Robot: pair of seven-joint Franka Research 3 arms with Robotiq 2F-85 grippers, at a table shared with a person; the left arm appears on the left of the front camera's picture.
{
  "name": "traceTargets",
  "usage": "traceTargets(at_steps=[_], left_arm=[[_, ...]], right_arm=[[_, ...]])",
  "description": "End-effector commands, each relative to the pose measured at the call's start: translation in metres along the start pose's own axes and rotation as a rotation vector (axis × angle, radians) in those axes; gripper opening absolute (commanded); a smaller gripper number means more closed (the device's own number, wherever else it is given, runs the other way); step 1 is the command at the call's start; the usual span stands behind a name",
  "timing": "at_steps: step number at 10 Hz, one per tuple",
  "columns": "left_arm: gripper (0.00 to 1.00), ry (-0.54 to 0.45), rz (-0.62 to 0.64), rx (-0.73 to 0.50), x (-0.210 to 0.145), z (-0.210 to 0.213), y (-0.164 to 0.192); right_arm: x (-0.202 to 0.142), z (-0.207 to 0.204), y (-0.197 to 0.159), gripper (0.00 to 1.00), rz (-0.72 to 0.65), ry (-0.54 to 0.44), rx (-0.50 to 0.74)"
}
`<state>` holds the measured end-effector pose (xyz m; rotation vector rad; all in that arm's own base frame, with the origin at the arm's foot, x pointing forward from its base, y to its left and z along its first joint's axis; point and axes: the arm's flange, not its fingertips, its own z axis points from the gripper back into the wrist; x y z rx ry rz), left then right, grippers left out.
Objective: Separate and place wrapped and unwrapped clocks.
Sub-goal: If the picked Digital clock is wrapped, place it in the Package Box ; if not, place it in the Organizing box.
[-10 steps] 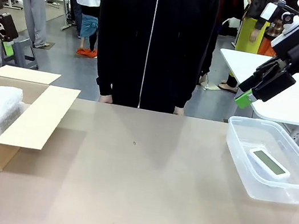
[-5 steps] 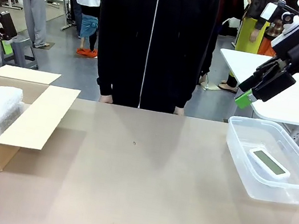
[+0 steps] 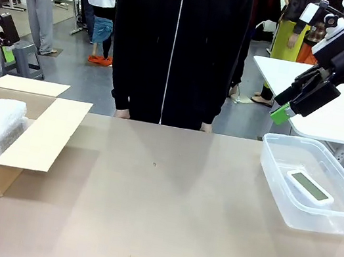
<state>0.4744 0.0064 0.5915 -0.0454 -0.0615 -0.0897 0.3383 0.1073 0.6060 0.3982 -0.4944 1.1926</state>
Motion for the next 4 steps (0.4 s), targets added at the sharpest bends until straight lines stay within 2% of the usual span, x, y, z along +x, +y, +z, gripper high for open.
traceTargets(at_steps=[1, 4], left_arm=[[1.00, -0.005, 0.005, 0.000, -0.0017, 0.0024, 0.0017], [1.00, -0.005, 0.005, 0.000, -0.0017, 0.0024, 0.0017]], right_arm=[[-0.0001, -0.0007, -0.0009, 1.00, 0.006, -0.013, 0.011], [-0.0001, -0.0007, -0.0009, 1.00, 0.006, -0.013, 0.011]])
